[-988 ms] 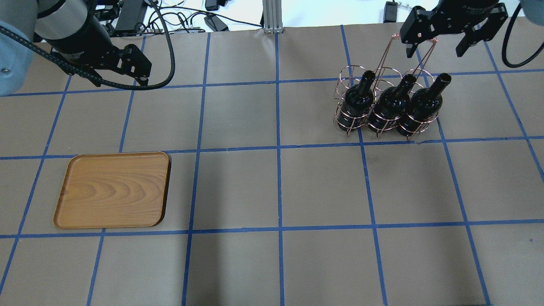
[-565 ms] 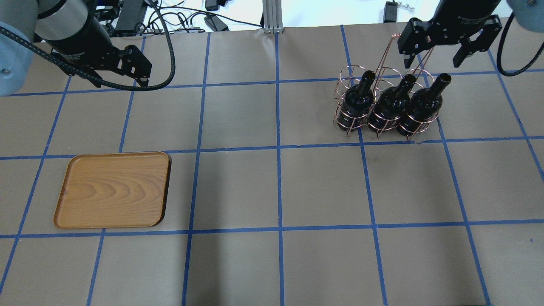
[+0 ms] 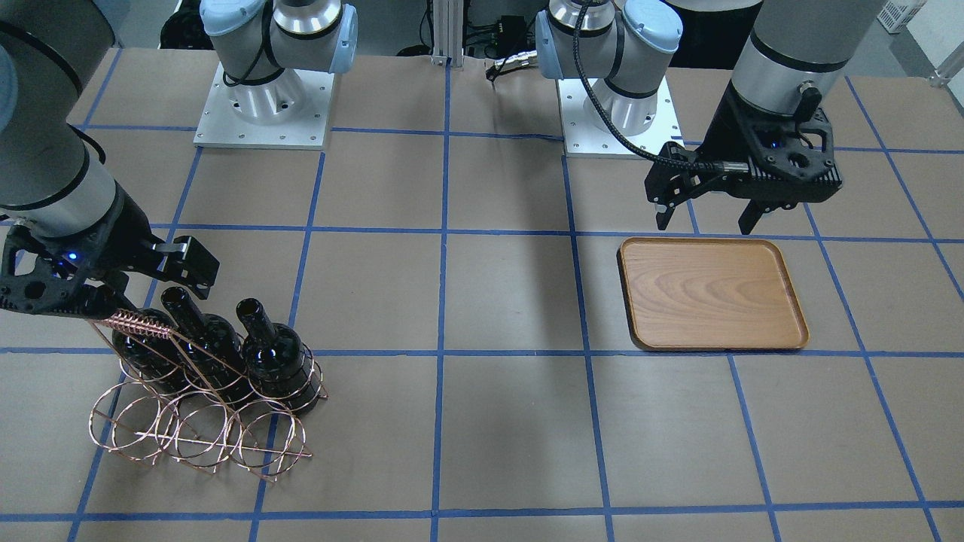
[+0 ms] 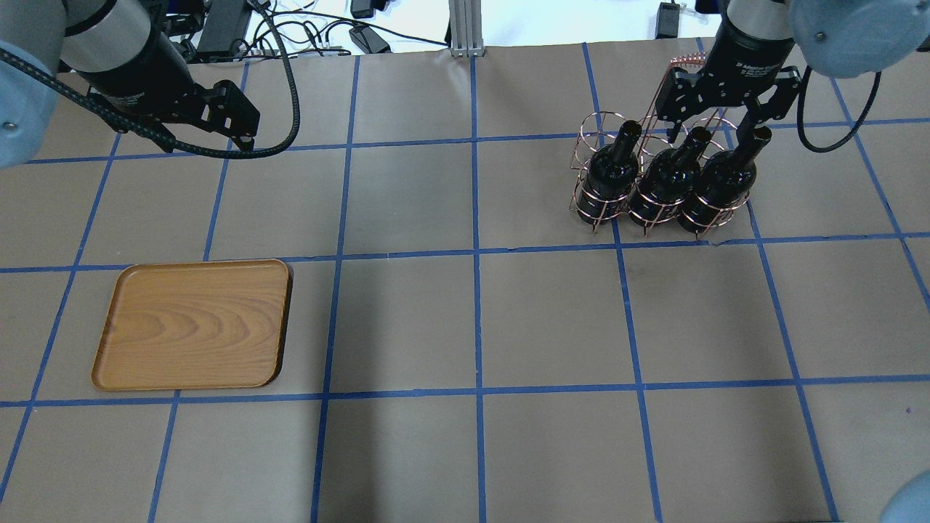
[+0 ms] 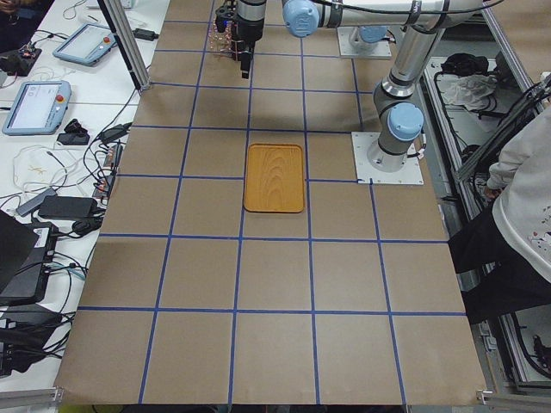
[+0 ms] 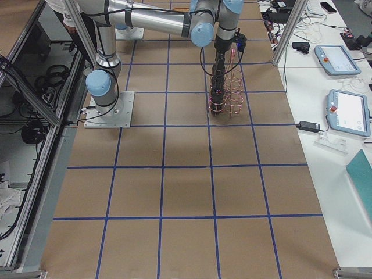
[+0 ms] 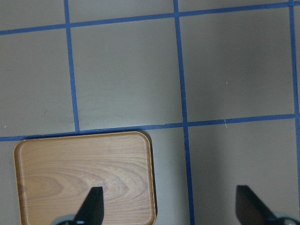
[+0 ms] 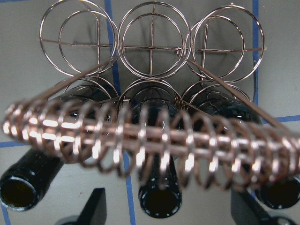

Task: Take wine from basket and place on tray
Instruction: 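Lower the right gripper onto the middle bottle in the copper rack, then grasp the middle bottle's neck with the right gripper and lift it out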

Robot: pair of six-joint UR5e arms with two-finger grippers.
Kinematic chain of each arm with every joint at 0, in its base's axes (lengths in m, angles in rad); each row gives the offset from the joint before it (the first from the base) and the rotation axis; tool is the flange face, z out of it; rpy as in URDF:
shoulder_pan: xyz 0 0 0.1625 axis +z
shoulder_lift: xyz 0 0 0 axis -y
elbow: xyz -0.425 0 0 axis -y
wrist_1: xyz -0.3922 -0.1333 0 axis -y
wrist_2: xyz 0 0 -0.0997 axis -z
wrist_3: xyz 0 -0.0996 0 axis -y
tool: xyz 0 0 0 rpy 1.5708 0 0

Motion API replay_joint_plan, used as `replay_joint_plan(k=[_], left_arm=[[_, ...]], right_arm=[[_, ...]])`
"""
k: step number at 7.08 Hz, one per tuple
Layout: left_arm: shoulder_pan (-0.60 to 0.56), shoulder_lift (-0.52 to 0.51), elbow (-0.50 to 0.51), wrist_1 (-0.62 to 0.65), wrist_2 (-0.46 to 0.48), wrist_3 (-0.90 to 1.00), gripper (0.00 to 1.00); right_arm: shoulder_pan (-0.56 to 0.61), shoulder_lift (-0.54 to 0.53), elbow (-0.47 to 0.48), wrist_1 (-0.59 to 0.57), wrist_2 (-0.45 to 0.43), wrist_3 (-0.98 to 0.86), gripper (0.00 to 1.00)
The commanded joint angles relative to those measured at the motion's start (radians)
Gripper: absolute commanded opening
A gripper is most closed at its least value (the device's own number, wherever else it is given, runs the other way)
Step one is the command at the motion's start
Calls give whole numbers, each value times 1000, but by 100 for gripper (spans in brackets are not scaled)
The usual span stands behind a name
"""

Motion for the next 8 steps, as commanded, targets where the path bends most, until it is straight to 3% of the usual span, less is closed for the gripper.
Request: replay_joint_plan(k=[1, 2, 4, 5, 6, 8], left_arm=[[0, 0, -1, 1, 0, 0, 100], [0, 0, 0, 1, 0, 0, 100], [1, 0, -1, 1, 0, 0, 100], [1, 0, -1, -1, 0, 0, 100], [1, 0, -1, -1, 0, 0, 100], [1, 0, 0, 1, 0, 0, 100]], right_arm=[[-2, 4, 35, -39, -2, 13, 93], [0, 3, 35, -57, -2, 12, 79], [-2, 0, 33, -76, -11, 9, 25], [-2, -2, 33, -76, -13, 10, 7], [-2, -5, 32, -76, -13, 7, 0], [-2, -25, 23, -82, -16, 1, 0]])
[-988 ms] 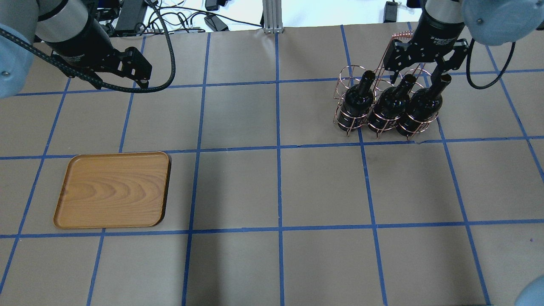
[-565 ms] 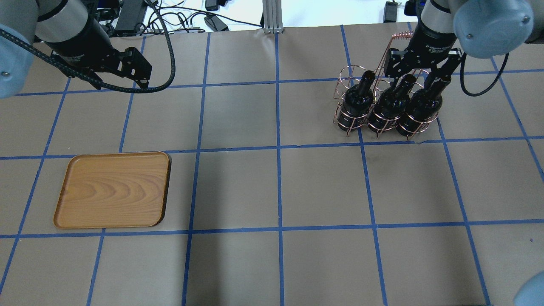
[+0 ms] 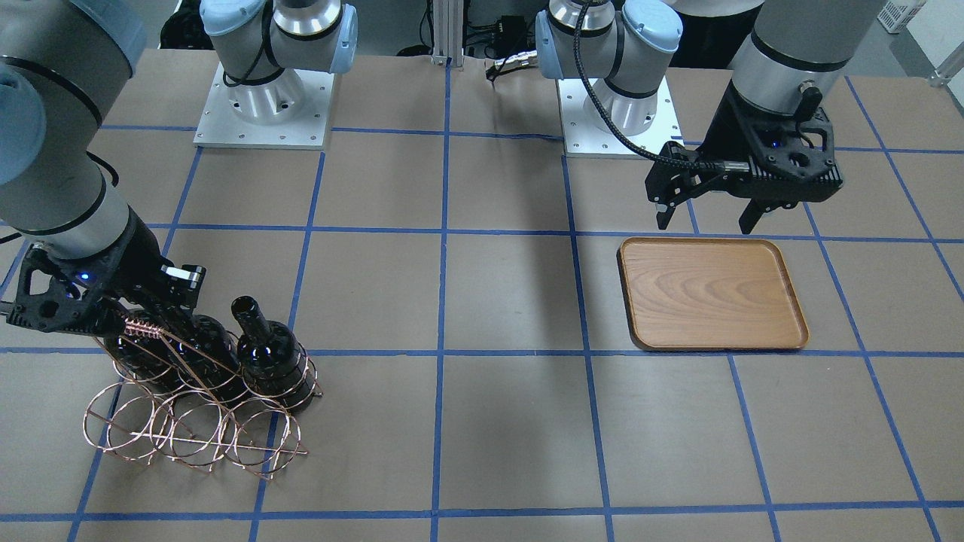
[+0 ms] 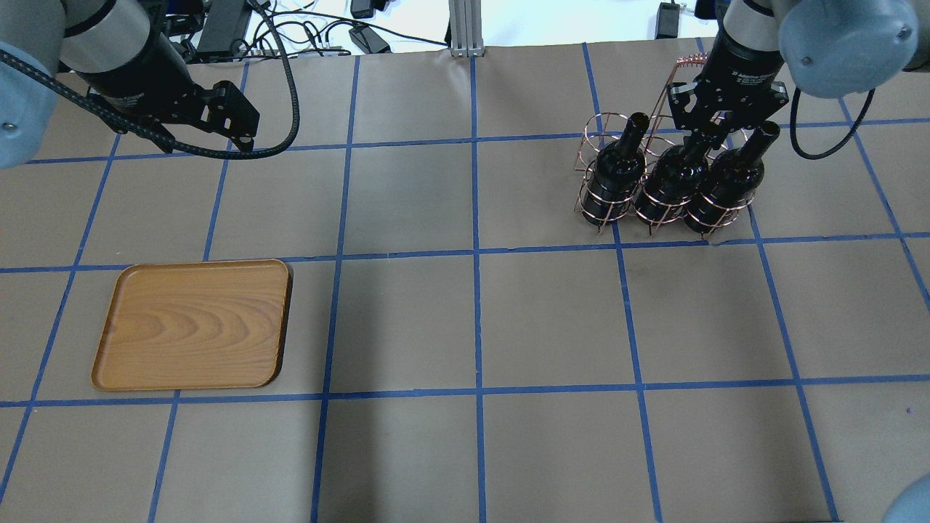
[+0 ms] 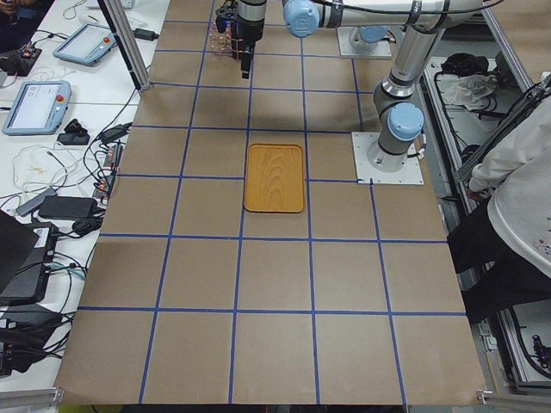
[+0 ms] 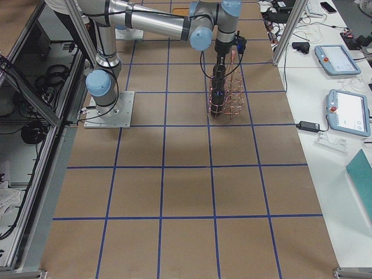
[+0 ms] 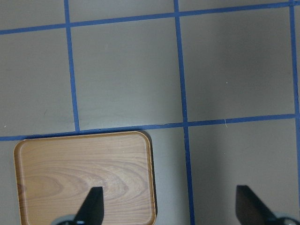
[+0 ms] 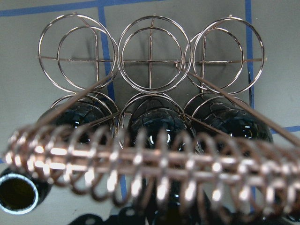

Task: Take wine from basket and place on tray
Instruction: 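Grasp the middle bottle's neck with the right gripper and lift it out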

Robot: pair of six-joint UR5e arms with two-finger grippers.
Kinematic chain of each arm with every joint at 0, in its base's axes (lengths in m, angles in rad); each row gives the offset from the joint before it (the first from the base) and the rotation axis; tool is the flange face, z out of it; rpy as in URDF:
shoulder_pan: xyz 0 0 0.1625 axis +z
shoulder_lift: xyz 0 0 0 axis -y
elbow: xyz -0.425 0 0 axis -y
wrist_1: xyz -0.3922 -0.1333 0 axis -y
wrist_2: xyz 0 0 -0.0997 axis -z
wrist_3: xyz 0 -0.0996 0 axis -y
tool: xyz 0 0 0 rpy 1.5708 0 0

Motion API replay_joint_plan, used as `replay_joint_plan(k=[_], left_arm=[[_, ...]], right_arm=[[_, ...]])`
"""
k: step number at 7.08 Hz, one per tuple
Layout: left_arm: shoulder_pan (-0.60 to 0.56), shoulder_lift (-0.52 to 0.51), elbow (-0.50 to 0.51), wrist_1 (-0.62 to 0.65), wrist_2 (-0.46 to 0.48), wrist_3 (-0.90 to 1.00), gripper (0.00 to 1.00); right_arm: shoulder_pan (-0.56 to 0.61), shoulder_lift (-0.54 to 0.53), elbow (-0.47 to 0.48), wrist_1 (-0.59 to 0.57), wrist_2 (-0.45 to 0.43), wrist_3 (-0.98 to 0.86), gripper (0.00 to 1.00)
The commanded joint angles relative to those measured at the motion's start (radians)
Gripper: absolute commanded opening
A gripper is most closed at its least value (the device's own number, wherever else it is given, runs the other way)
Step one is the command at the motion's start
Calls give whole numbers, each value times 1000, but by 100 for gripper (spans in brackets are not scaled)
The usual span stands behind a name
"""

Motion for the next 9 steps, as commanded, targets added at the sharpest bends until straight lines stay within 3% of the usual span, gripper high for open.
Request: replay_joint_plan(k=[1, 5, 6, 7, 9], left_arm=[[0, 0, 1, 1, 0, 0, 100], [-1, 2, -2, -3, 0, 0, 100], [-1, 3, -2, -10, 0, 0, 100], [-1, 3, -2, -13, 0, 0, 100], [-1, 3, -2, -15, 0, 0, 100]], right_arm=[[0, -47, -14, -6, -19, -7, 0], [0, -202, -96, 146, -53, -2, 0], [-2, -224, -94, 199, -52, -2, 0], [0, -253, -81, 344, -36, -4, 0], [30, -276, -9, 454, 11, 7, 0]])
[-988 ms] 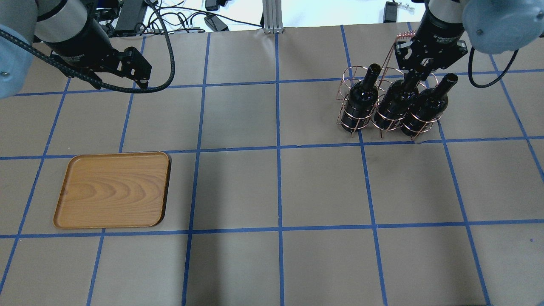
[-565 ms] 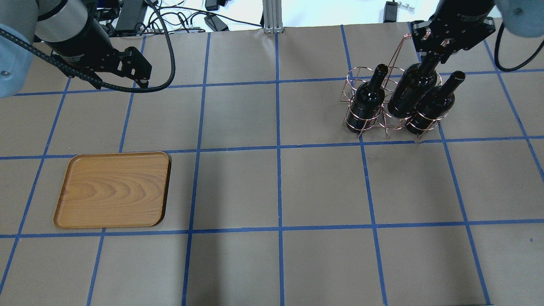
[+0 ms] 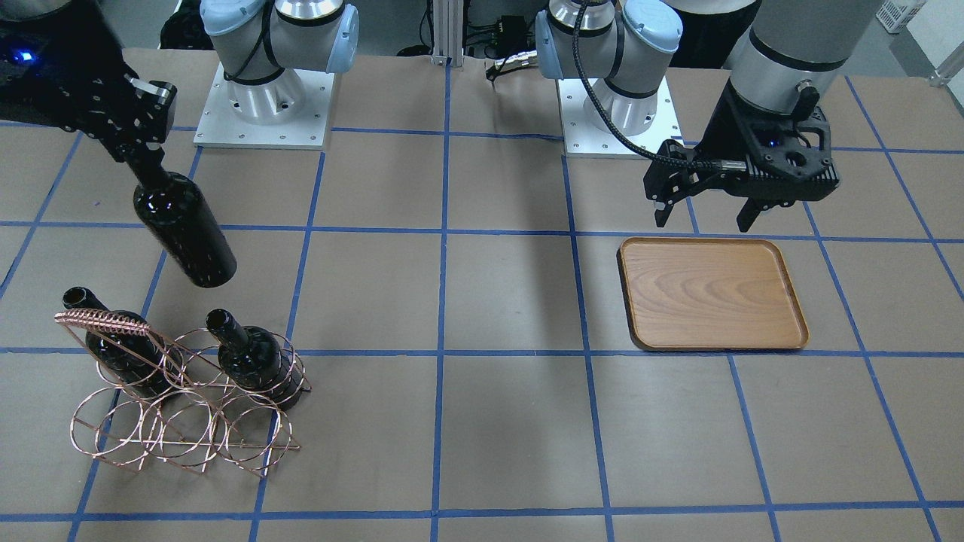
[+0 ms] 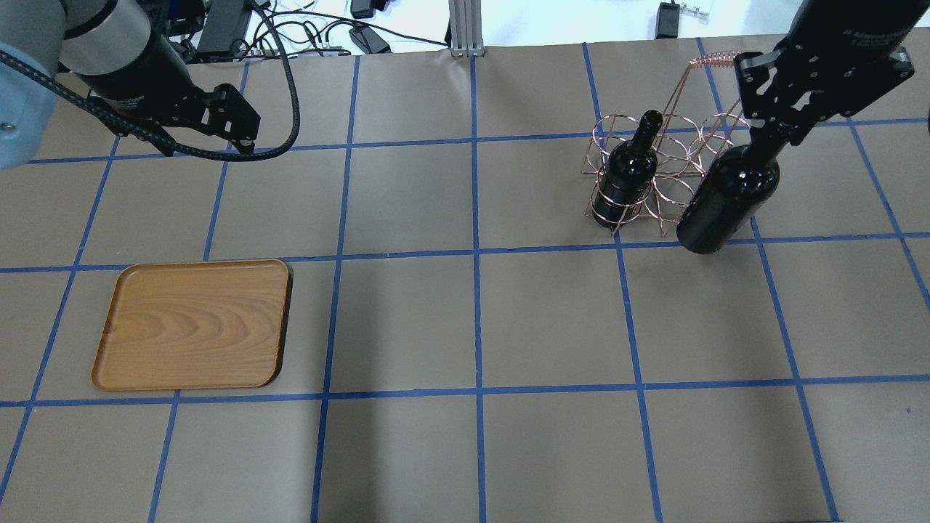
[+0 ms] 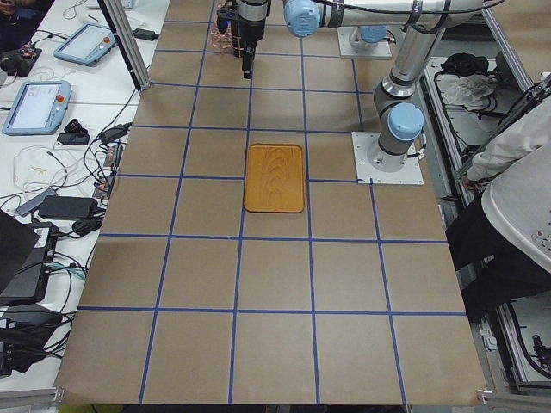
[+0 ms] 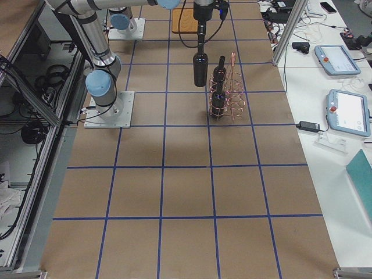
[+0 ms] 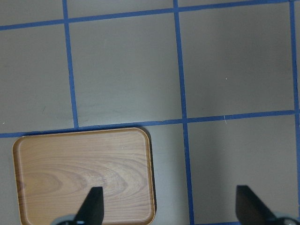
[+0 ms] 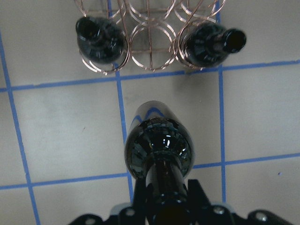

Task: Take wine from basket and place on tray
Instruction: 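Carry the bottle with the right gripper toward the tray side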

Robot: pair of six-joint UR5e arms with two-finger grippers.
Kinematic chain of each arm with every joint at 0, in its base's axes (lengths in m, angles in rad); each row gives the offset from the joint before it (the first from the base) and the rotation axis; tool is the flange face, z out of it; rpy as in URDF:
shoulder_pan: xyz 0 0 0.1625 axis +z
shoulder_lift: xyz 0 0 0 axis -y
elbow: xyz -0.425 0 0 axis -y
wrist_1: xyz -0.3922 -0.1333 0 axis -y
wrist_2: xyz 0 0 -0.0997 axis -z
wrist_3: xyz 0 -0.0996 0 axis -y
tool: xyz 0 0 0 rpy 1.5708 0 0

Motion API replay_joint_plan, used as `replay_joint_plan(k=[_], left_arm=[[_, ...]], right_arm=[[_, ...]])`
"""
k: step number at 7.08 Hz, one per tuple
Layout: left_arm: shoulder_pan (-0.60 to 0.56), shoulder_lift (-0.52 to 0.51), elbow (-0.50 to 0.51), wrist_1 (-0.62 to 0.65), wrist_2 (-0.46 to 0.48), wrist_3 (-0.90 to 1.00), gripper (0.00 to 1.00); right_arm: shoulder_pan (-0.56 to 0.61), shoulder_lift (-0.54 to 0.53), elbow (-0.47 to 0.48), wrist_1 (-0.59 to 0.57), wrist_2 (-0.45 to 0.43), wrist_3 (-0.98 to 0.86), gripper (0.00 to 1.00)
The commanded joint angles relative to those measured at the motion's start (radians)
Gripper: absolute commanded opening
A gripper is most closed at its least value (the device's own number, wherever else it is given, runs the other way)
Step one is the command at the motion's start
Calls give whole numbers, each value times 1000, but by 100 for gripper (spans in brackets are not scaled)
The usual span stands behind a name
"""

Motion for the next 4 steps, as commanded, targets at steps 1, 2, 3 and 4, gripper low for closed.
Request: replay_joint_plan(k=[1, 2, 3, 4], left_arm=[[2, 2, 0, -3, 0, 0, 100], [2, 3, 0, -10, 0, 0, 100], [3, 3, 0, -10, 0, 2, 100], [3, 5, 0, -12, 0, 0, 100]], right_arm=[[97, -31, 128, 41, 30, 65, 0], [181, -31, 185, -71, 66, 202, 0], [269, -18, 195, -117, 89, 322, 0], [324, -6, 195, -184, 93, 399, 0]])
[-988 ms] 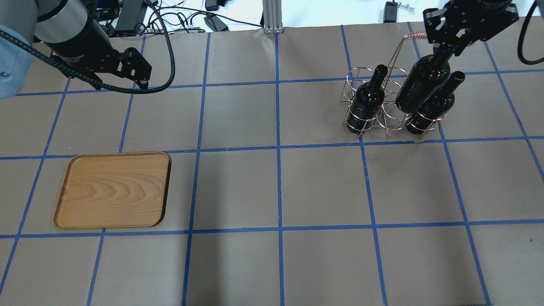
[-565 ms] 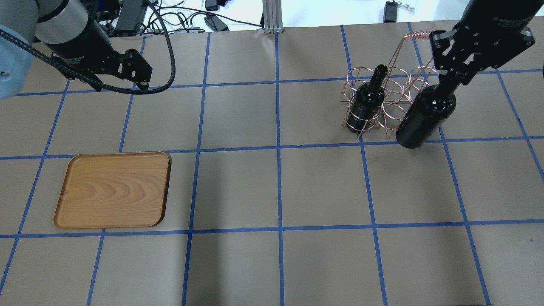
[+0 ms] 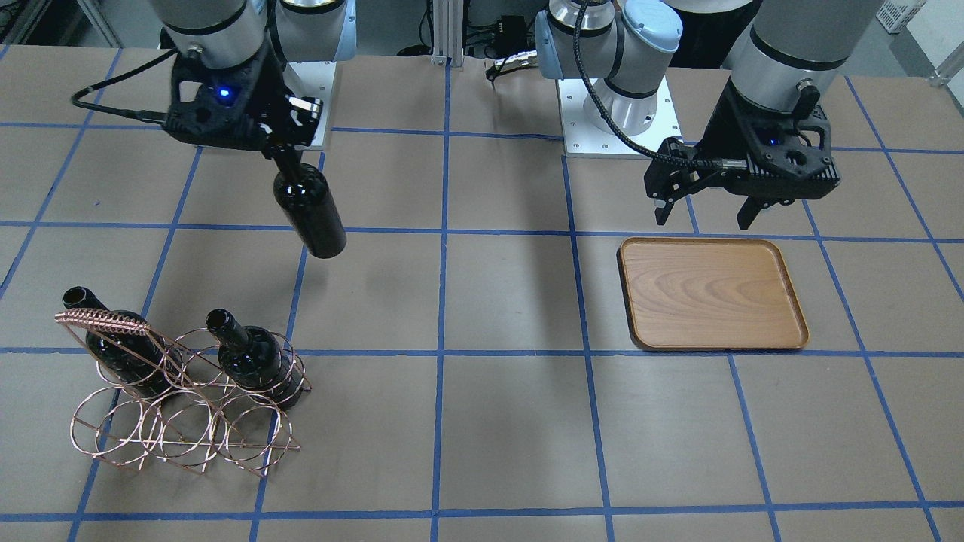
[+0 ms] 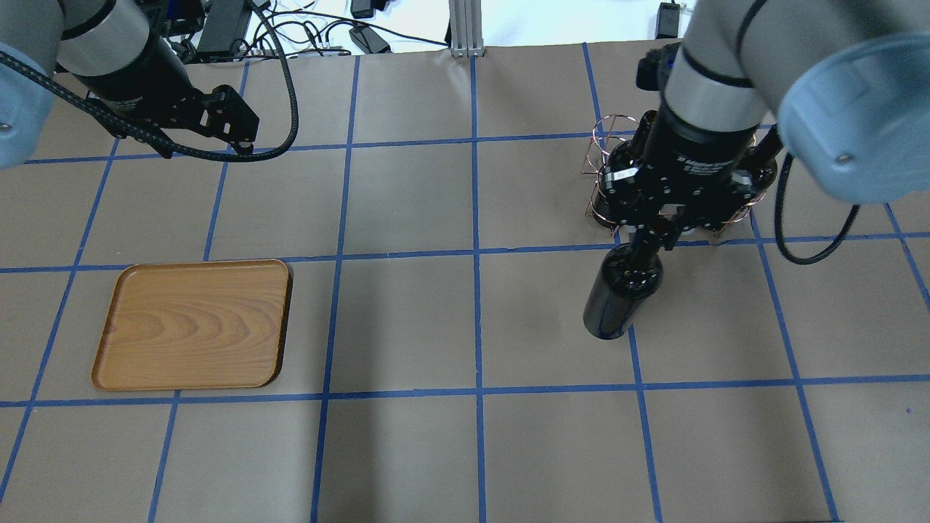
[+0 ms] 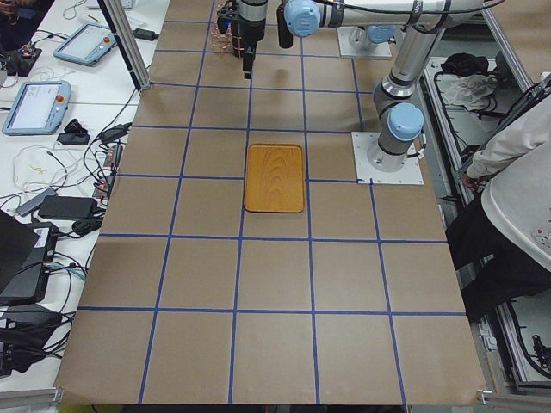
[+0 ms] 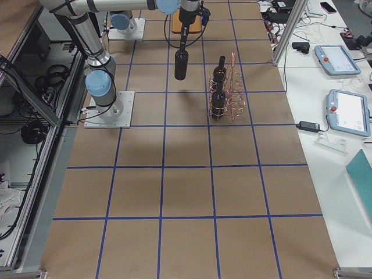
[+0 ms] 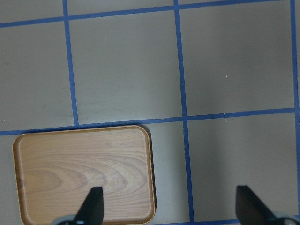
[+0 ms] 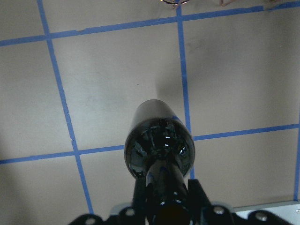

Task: Take wine from basket and place on tray
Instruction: 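Carry the bottle with the right gripper toward the tray side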

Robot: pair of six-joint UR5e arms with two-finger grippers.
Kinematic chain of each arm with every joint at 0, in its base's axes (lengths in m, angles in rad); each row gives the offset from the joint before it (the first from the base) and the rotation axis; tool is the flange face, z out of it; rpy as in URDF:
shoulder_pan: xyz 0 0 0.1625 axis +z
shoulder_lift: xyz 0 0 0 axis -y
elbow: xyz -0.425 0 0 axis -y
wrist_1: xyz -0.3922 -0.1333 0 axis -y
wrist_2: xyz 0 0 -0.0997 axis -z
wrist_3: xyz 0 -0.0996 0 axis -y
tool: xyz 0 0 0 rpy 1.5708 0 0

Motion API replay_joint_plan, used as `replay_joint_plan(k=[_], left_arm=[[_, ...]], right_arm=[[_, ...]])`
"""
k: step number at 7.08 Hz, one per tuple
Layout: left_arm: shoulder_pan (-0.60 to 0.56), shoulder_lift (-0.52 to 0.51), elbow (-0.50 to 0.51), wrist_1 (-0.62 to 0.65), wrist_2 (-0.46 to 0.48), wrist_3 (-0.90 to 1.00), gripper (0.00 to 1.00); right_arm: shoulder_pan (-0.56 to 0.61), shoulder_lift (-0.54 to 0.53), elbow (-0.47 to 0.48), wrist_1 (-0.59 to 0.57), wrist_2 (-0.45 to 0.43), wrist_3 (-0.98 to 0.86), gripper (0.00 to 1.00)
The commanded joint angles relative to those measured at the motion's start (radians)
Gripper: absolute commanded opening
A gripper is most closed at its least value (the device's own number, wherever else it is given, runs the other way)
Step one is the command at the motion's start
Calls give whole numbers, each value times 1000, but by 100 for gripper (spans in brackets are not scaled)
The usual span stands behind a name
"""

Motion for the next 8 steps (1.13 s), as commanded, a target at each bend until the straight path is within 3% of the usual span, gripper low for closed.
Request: replay_joint_plan(k=[1, 4, 6, 8], left_arm=[[1, 3, 0, -8, 0, 1, 100], [2, 4, -2, -10, 2, 1, 100], [1, 6, -2, -13, 2, 1, 100], [2, 6, -2, -13, 2, 1, 100]], right_arm=[[132, 63, 10, -190, 20, 243, 0], [249, 186, -100, -273, 20, 427, 0], [347, 250, -123, -389, 20, 532, 0], [369, 286, -163, -380, 16, 552, 0]])
